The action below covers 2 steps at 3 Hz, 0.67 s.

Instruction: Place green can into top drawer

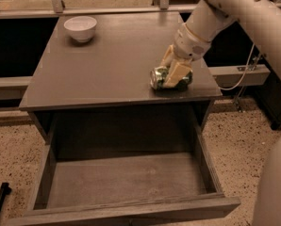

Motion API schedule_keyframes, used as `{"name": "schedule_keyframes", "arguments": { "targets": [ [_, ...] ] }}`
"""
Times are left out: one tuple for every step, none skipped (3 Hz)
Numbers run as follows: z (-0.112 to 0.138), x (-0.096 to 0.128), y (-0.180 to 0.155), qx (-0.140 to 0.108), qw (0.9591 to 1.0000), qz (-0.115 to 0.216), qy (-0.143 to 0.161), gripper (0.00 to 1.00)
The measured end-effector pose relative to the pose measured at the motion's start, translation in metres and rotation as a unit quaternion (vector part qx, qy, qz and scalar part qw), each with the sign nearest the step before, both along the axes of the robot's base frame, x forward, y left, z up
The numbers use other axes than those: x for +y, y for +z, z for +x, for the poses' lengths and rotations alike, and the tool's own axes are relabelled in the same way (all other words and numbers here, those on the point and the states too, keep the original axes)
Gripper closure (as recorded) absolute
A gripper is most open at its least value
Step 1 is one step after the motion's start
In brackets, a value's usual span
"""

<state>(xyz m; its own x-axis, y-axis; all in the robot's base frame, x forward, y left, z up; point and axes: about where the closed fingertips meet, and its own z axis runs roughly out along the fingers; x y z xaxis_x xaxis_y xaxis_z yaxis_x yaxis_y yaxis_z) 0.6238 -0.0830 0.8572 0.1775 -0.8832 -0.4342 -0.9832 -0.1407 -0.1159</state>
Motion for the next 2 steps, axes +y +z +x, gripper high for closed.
{"name": "schedule_keyframes", "arguments": {
  "targets": [
    [-0.050, -0.018, 0.025, -0.021, 0.9993, 0.013, -0.029, 1.00],
    [-0.107, -0.019, 0.068, -0.081, 0.9936, 0.034, -0.071, 1.00]
  ]
}}
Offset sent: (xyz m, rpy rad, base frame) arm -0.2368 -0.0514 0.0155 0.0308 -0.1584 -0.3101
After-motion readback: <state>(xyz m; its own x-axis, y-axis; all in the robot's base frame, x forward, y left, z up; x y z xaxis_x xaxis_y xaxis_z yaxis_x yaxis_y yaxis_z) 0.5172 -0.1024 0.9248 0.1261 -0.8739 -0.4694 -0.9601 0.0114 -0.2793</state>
